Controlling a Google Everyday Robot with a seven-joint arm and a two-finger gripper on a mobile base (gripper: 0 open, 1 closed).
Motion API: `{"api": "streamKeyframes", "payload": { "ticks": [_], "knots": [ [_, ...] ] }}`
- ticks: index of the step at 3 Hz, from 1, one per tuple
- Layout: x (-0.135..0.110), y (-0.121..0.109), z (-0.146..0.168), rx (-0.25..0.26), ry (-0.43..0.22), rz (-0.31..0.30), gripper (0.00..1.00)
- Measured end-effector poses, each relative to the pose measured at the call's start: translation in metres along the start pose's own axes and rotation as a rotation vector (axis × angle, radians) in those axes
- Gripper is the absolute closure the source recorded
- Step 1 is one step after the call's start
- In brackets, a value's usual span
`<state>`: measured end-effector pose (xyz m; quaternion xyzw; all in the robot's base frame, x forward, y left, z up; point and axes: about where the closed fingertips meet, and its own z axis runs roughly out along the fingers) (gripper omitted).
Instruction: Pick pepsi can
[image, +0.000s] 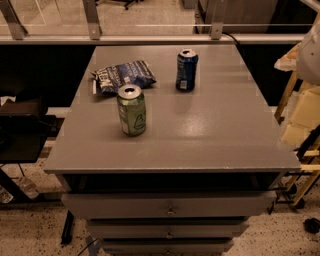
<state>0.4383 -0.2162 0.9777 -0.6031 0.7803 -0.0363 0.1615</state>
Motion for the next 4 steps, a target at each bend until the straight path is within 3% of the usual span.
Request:
{"api": "streamKeyframes", "payload": {
  "ticks": [2,4],
  "knots": [
    [-0.001,-0.003,0.000,0.011,-0.015,0.008,0.00],
    [-0.008,-0.069,0.078,0.069,-0.322,0.174,0.00]
  ]
}}
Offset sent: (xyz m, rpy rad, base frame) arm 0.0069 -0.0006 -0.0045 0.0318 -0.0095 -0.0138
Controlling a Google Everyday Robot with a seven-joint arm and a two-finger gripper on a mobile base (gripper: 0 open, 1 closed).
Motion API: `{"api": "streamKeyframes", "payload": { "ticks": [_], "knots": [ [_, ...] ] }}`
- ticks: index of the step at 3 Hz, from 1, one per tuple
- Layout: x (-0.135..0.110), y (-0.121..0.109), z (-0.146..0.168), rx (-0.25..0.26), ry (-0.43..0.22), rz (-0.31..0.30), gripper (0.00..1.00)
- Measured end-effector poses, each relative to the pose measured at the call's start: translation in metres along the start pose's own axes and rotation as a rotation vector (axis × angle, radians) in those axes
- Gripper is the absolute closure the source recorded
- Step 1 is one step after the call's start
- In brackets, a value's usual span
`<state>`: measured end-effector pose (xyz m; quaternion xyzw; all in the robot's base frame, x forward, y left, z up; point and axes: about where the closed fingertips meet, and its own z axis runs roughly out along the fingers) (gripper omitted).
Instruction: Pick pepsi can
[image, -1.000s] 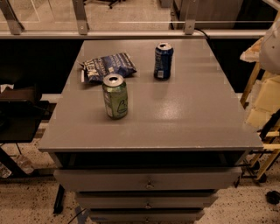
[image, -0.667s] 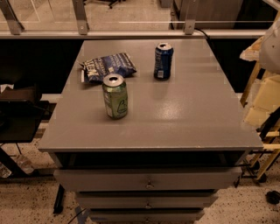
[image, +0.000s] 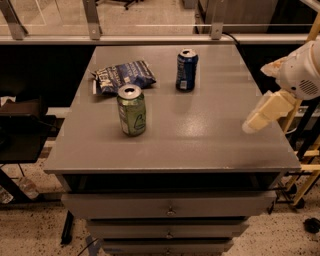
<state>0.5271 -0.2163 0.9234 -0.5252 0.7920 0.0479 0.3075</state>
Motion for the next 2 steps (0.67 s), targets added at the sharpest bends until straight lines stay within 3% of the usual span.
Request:
{"api": "streamKeyframes", "payload": {
  "ticks": [1,2],
  "knots": [
    [-0.0068,-0.0128,0.0025,0.046,-0.026,0.000,0.00],
    [-0.0069,-0.0126,0.0026,0.045,-0.026,0.000,0.00]
  ]
}}
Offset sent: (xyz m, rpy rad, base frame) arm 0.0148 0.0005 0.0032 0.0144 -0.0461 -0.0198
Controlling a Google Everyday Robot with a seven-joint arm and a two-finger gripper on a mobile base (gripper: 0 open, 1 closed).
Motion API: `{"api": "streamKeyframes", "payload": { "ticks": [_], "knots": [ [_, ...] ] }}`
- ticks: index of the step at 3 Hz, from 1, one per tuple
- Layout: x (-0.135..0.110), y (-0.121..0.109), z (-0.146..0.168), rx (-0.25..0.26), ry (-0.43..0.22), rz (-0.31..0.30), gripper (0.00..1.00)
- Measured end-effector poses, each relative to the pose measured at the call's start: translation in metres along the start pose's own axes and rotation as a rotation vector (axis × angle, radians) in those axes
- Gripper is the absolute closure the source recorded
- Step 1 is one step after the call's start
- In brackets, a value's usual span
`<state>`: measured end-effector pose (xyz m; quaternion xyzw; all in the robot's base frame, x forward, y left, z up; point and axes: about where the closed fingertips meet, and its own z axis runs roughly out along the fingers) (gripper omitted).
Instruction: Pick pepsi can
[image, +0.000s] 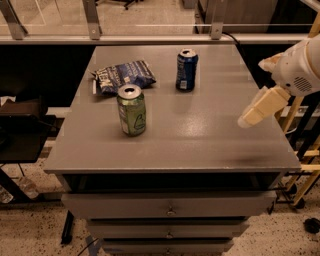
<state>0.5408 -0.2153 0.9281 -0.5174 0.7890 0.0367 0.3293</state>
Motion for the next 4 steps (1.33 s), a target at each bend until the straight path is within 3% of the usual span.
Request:
{"api": "streamKeyframes", "payload": {
  "ticks": [1,3,4],
  "knots": [
    [-0.006,-0.012,0.016,0.026,-0.026,0.010,0.00],
    [-0.036,-0.078,0.069,0.145,-0.100,0.109,0.00],
    [-0.053,-0.098,0.100,0.138,-0.158,0.163,0.00]
  ]
}}
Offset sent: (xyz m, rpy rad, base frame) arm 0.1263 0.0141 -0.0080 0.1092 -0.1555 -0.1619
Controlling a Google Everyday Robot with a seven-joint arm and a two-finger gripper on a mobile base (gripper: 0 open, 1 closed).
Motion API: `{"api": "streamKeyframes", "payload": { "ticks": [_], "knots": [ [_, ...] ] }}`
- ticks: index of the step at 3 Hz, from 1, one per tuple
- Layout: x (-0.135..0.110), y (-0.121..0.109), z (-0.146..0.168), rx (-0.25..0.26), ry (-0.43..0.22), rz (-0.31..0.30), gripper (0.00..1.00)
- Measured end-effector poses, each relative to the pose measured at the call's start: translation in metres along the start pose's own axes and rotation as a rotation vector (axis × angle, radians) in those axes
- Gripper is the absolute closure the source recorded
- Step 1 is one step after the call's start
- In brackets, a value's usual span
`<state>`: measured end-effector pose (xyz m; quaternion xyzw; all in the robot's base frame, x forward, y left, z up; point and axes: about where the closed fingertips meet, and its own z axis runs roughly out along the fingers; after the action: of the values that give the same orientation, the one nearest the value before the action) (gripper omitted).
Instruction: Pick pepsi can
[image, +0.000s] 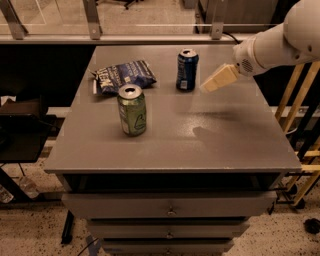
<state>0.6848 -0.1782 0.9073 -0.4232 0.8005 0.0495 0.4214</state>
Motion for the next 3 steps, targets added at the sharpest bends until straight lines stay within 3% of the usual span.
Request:
{"api": "streamKeyframes", "payload": {
  "ticks": [1,3],
  "knots": [
    [-0.009,-0.006,0.031,-0.029,-0.048,0.056,0.00],
    [-0.028,-0.006,0.061,-0.072,-0.118,0.097,0.00]
  ]
}}
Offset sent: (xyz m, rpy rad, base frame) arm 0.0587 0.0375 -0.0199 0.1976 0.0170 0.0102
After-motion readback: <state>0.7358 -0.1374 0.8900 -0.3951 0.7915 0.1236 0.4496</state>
